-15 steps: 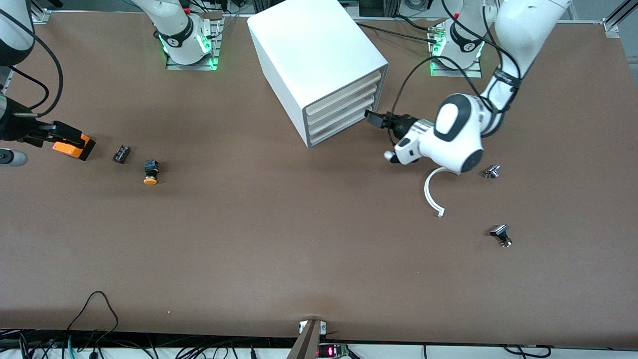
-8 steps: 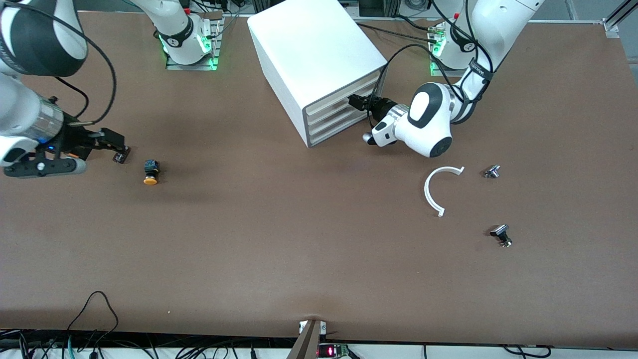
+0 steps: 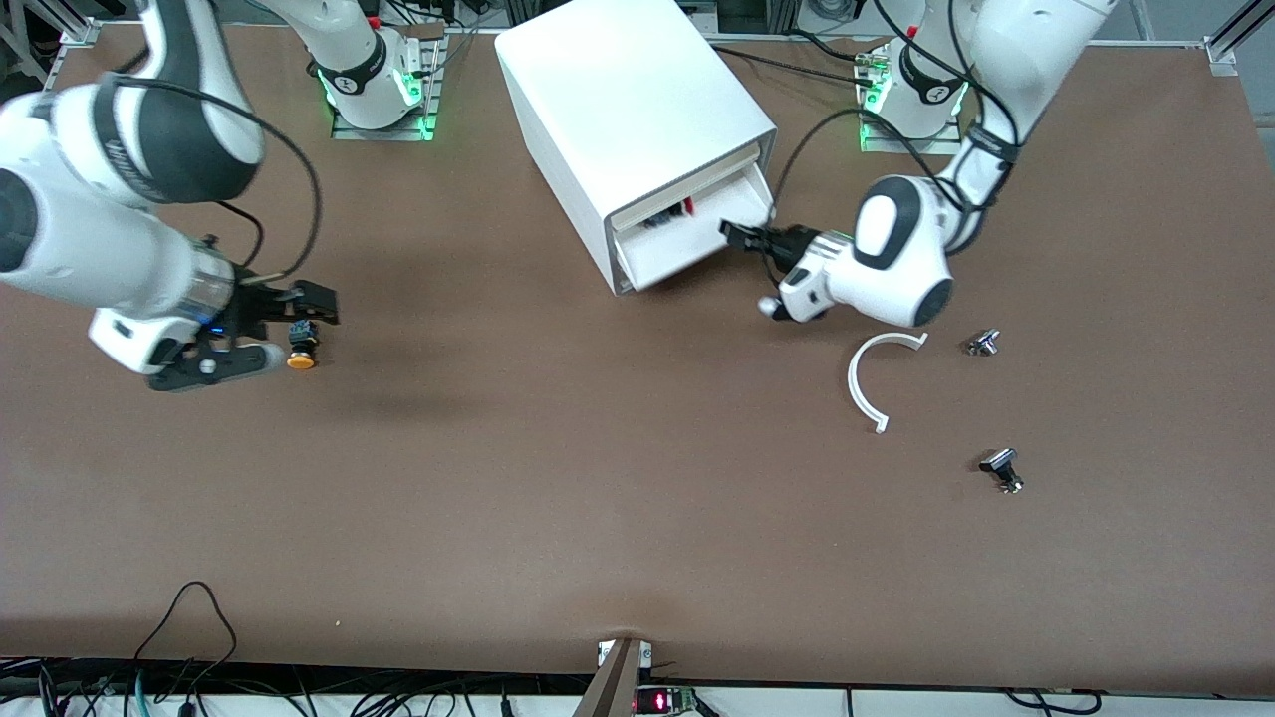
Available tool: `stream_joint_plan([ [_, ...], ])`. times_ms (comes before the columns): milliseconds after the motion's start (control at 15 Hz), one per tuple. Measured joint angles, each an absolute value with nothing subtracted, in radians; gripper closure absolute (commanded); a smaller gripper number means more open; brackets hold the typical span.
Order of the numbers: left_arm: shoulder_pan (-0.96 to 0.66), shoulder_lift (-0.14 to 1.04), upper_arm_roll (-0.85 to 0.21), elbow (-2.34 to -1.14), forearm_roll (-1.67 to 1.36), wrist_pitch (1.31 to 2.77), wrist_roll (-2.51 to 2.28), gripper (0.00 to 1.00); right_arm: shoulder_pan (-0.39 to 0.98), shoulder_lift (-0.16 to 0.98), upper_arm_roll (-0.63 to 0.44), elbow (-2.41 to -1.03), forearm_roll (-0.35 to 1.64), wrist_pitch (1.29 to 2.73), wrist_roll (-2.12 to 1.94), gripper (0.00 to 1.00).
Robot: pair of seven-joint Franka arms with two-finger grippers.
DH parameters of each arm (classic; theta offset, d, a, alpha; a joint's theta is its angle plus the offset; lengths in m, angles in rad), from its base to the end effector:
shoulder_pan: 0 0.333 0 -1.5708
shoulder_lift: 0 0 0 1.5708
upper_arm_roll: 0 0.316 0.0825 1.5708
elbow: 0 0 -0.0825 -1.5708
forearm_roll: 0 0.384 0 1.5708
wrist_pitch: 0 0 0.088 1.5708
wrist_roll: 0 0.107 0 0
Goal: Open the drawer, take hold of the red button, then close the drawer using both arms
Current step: 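Withdraw the left gripper while the right gripper reaches over the open drawer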
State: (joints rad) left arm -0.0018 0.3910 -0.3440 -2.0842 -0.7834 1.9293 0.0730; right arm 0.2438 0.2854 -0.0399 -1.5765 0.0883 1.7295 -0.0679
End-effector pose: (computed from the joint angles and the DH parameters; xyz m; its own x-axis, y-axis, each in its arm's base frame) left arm 0.4897 -0.2283 0.2365 0.8213 -0.1416 -0.5527 0.2544 -0.7762 0.5769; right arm 0.6176 0.1385 0.4645 0.9590 0.2533 -0.1269 0.2443 -0.9662 -0.0821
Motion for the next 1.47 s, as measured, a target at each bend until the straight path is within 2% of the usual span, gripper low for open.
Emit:
stream_joint_plan([
  [67, 0.023, 0.39, -0.324, -2.059, -0.761, 1.938, 0.087, 0.65, 0.267, 0.295, -0.039, -1.568, 0.088, 1.747, -0.068, 0.0],
  [133, 0.045, 0.391, -0.315, -2.042, -0.756, 1.94, 0.095, 0.05, 0.285, 0.3, -0.039, -1.563, 0.087, 1.766, -0.068, 0.0],
  [200, 0.058, 0.391, -0.314, -2.036, -0.756, 1.939, 0.103, 0.0, 0.3, 0.304, -0.039, -1.56, 0.087, 1.778, -0.068, 0.0],
  [467, 0.053, 0.39, -0.317, -2.025, -0.735, 1.99, 0.101, 0.0, 0.355, 0.308, -0.038, -1.555, 0.086, 1.79, -0.068, 0.0],
  [600, 0.068, 0.378, -0.312, -1.979, -0.654, 2.015, 0.091, 0.0, 0.392, 0.308, -0.036, -1.552, 0.086, 1.793, -0.068, 0.0],
  [867, 0.197, 0.26, -0.306, -1.852, -0.394, 1.997, 0.084, 0.0, 0.509, 0.31, -0.03, -1.516, 0.087, 1.823, -0.108, 0.0],
  [1067, 0.231, 0.125, -0.299, -1.805, -0.247, 1.876, 0.082, 0.0, 0.62, 0.356, -0.026, -1.454, 0.086, 1.896, -0.179, 0.0],
  [1267, 0.233, 0.006, -0.291, -1.741, -0.09, 1.694, 0.052, 0.0, 0.73, 0.453, -0.026, -1.358, 0.086, 1.969, -0.203, 0.0],
  [1467, 0.233, -0.063, -0.289, -1.72, -0.004, 1.592, -0.047, 0.0, 0.801, 0.532, -0.027, -1.292, 0.085, 2.007, -0.288, 0.0],
])
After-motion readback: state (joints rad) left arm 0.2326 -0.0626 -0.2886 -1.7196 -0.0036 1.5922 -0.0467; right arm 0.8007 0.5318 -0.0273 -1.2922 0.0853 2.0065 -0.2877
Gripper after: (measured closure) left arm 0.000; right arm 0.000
